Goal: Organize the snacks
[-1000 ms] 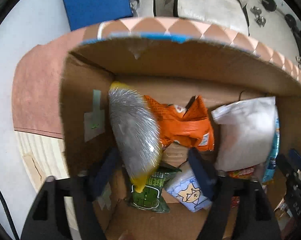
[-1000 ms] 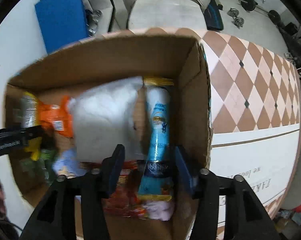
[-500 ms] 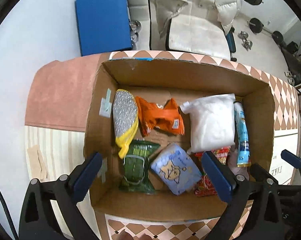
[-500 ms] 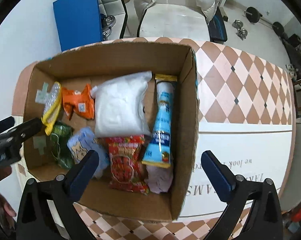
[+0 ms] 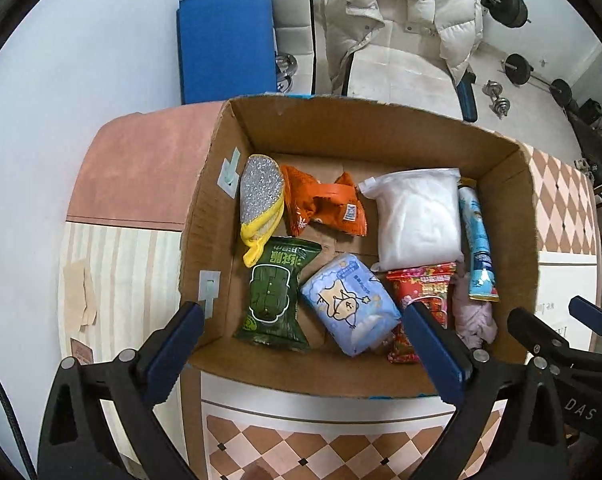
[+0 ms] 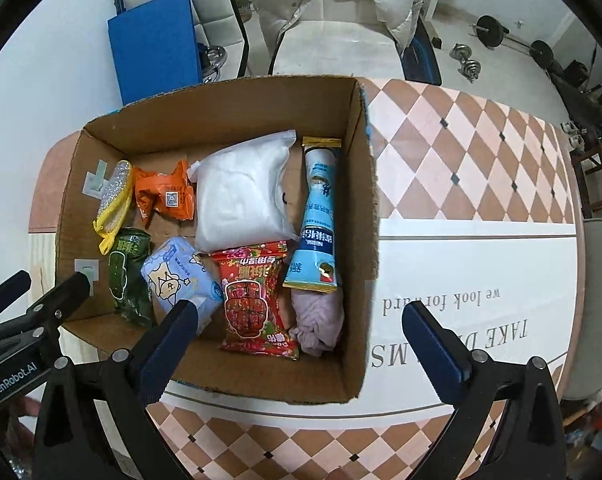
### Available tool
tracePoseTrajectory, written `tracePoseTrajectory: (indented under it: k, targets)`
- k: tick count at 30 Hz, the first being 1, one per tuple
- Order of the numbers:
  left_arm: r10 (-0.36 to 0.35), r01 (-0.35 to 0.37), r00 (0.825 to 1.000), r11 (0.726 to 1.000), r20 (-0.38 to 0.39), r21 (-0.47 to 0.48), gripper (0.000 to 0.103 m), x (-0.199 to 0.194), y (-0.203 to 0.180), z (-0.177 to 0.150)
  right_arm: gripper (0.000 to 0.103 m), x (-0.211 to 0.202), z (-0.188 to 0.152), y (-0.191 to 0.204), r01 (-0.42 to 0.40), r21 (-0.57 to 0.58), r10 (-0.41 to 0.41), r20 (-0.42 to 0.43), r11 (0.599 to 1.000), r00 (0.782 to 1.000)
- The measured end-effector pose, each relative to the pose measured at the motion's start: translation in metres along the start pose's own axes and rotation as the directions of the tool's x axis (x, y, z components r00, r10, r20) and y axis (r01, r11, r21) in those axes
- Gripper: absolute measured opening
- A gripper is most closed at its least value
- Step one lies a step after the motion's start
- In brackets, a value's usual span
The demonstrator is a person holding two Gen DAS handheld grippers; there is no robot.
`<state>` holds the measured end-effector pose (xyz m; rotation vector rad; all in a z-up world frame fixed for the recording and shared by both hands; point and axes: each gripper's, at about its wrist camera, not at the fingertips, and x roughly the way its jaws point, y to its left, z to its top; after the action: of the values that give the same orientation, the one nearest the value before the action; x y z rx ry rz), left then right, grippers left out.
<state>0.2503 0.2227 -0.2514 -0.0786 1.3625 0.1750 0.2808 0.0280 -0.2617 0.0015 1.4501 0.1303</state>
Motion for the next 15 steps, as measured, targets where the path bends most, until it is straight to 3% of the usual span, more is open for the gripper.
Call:
tracePoseTrajectory:
  k: [6, 15]
  targets:
    - [0.010, -0.012, 0.994, 1.000, 0.105, 0.016, 0.102, -0.056, -0.010, -0.020, 0.103, -0.050, -0.022, -0.005, -0.025, -0.007, 0.026, 0.077, 1.000, 0.997]
    - [-0.013, -0.001, 0.969, 0.998, 0.247, 0.056, 0.102, -0.153, -0.017, -0.062, 0.103, -0.155, -0.074, -0.012, -0.054, -0.036, 0.060, 0.214, 0.998, 0.975]
